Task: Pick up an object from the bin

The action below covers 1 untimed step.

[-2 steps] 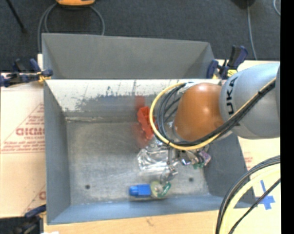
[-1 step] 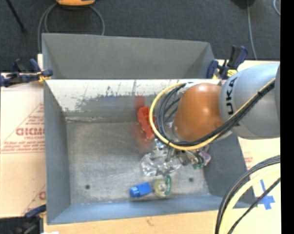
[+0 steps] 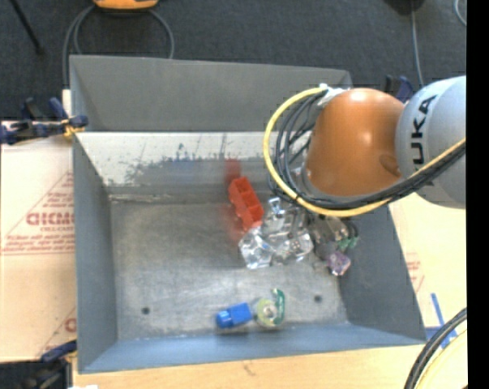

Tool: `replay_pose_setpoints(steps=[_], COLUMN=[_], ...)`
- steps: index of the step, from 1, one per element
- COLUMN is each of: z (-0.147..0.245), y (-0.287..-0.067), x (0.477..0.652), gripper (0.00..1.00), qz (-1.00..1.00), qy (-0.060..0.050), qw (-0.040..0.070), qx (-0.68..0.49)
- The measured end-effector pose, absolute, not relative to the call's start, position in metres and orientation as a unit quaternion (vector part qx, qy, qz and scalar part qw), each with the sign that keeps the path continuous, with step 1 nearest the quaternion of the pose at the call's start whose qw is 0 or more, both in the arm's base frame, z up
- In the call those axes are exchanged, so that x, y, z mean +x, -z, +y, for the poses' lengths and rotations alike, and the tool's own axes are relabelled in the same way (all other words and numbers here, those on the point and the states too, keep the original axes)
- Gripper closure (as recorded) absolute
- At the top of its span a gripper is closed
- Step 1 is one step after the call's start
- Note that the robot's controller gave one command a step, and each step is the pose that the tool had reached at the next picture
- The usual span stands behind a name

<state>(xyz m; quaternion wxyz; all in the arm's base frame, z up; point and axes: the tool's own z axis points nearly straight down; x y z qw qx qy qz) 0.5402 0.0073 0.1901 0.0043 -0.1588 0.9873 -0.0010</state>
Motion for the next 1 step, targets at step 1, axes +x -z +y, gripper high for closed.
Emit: replay_pose_setpoints(steps=[1], z=[0.0030], y=[-0.2877], x=[0.5584], gripper=[1.00], qz=[0.989], qy=[0.001], qw=[0.005], qx=[-0.146])
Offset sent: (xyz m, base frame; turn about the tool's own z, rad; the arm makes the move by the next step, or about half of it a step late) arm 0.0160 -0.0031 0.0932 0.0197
